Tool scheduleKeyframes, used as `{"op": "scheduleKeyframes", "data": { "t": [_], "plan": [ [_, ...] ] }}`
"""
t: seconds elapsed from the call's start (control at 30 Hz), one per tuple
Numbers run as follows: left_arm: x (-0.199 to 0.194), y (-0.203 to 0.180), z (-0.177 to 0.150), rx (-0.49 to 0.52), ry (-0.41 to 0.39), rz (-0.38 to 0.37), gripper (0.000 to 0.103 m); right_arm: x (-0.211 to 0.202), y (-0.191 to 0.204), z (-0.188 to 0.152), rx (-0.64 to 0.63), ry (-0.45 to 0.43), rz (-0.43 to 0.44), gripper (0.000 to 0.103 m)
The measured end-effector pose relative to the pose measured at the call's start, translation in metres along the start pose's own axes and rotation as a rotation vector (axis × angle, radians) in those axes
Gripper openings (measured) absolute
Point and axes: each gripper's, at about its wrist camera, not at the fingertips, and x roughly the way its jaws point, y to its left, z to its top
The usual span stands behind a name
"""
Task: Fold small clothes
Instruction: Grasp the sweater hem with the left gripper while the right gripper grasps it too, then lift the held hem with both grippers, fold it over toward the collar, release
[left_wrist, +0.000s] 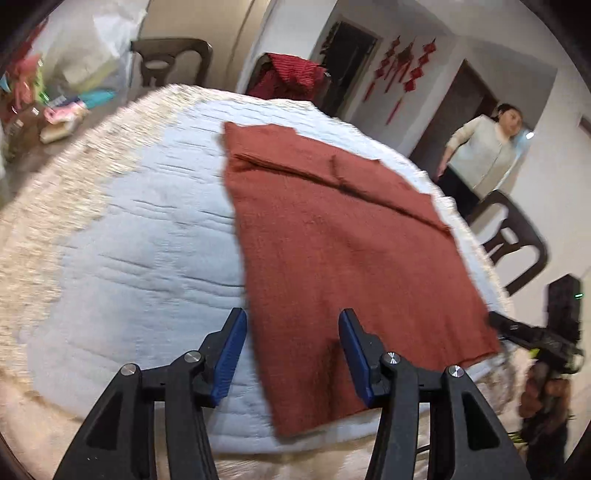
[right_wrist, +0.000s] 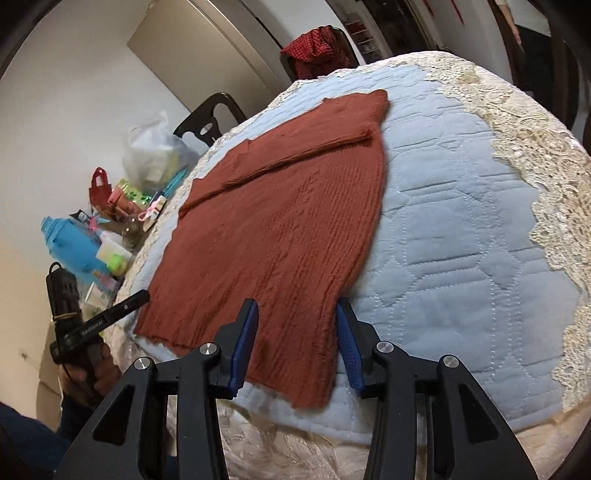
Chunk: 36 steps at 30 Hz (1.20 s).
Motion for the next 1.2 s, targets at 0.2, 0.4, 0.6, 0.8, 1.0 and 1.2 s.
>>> {"op": "scheduleKeyframes", "data": {
  "t": [0.2, 0.4, 0.6, 0.8, 1.0, 1.2],
  "plan": [
    [0.004, 0.003, 0.003, -0.05, 0.003, -0.07, 0.053, 0.005, -0.006, 0.007, 0.069, 0.001, 0.064, 0.043],
    [-0.007, 0.01, -0.007, -0.087, 0.006, -0.109, 0.053, 0.001, -0.002, -0.002, 0.047, 0.031, 0.09, 0.038],
    [0.009, 0.011, 0.007, -0.119, 0.014, -0.116, 0.037, 0.015, -0.001, 0.005, 0.051, 0.045, 0.098, 0.018],
    [0.003, 0.016, -0.007, -0.128, 0.036, -0.136, 0.013, 0.01, -0.001, -0.004, 0.051, 0.052, 0.091, 0.011],
    [-0.006, 0.007, 0.002, -0.074, -0.009, -0.163, 0.01, 0.007, -0.001, 0.0, 0.059, 0.032, 0.126, 0.008],
    [-0.043, 0.007, 0.01, -0.061, -0.096, -0.189, 0.009, -0.031, 0.007, 0.002, 0.024, -0.056, 0.174, 0.007]
  ]
}}
